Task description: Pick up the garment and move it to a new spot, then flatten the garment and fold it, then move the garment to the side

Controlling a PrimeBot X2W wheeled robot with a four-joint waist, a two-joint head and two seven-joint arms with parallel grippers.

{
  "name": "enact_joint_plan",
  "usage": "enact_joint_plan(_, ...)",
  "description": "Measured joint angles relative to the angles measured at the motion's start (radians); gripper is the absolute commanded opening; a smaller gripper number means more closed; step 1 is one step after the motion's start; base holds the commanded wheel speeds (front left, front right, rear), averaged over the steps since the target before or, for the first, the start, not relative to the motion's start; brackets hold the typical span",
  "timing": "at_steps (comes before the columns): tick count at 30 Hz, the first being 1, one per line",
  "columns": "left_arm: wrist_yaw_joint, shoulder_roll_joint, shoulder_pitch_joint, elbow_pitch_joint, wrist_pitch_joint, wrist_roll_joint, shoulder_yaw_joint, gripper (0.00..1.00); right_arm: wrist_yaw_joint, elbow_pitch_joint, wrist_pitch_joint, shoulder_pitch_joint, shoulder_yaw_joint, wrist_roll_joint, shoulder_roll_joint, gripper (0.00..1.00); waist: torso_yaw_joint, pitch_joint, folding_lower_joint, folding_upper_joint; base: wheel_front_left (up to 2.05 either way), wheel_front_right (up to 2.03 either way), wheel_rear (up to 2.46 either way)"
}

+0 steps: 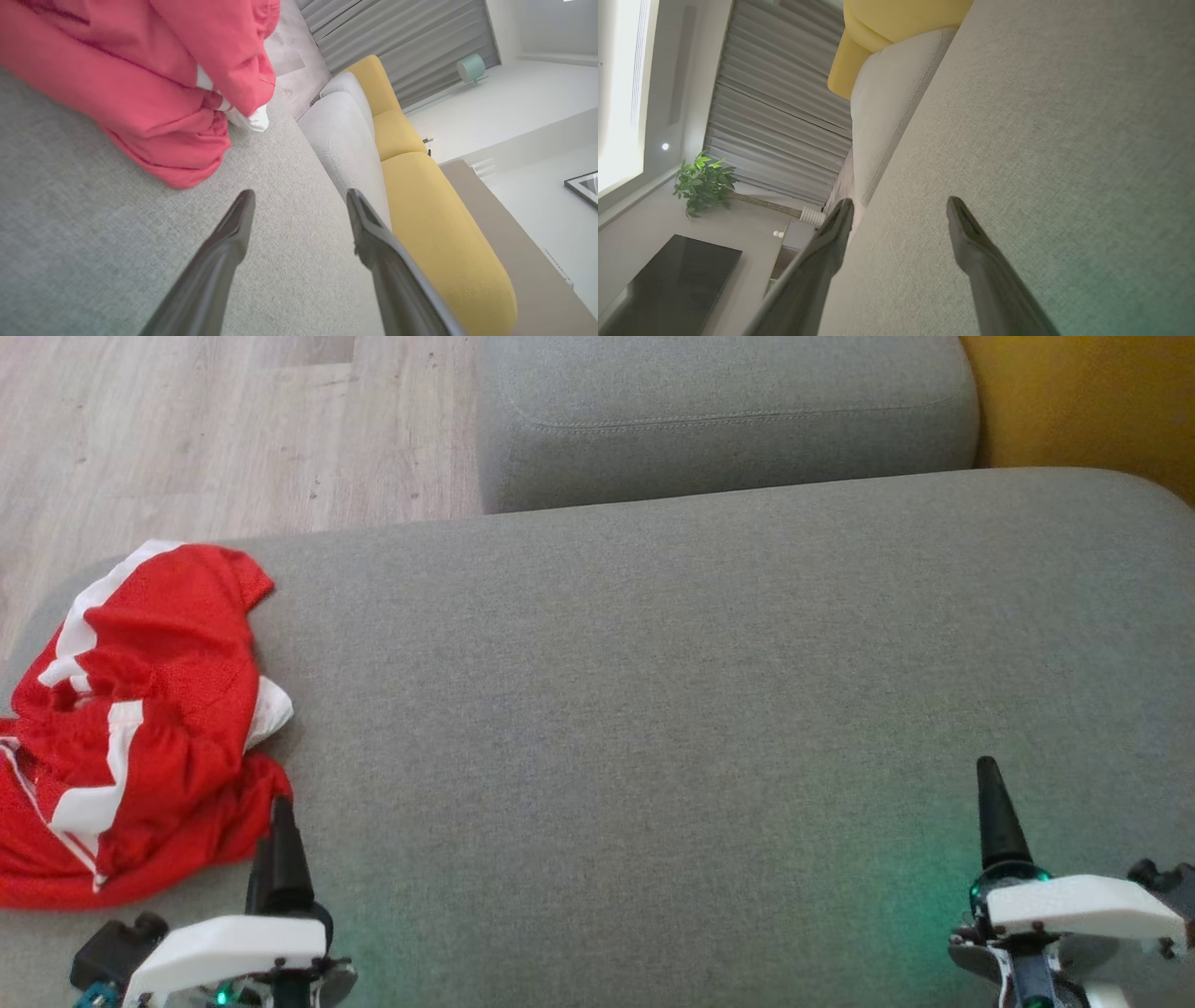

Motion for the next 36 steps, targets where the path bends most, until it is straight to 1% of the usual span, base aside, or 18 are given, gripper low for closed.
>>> enact_joint_plan(7, 0.009, 0.0, 0.0, -0.012, -0.022, 0.087, -0.013, 1.0, 0.0, 0.0, -0.02, 0.0, 0.023, -0.093, 0.0, 1.0, -0.005, -0.005, 0.0, 0.0, 0.0, 0.0, 0.0)
enact_joint_plan(14, 0.034, 0.0, 0.001, -0.029, -0.04, 0.175, -0.035, 1.0, 0.0, -0.003, -0.04, 0.0, 0.04, -0.182, 0.0, 1.0, -0.006, -0.009, 0.0, 0.0, 0.0, 0.0, 0.0)
enact_joint_plan(22, 0.044, 0.001, 0.002, -0.04, -0.065, 0.27, -0.059, 1.0, 0.0, -0.007, -0.062, 0.0, 0.055, -0.277, 0.0, 1.0, -0.004, -0.013, 0.0, 0.0, 0.0, 0.0, 0.0)
enact_joint_plan(30, 0.053, 0.001, 0.002, -0.065, -0.085, 0.367, -0.076, 1.0, 0.0, -0.043, -0.085, 0.0, 0.074, -0.372, 0.0, 1.0, -0.004, -0.015, 0.0, 0.0, 0.0, 0.0, 0.0)
enact_joint_plan(36, 0.069, 0.001, 0.004, -0.082, -0.103, 0.435, -0.094, 1.0, 0.0, -0.023, -0.103, 0.0, 0.076, -0.441, -0.001, 1.0, -0.005, -0.017, 0.0, 0.0, 0.0, 0.0, 0.0)
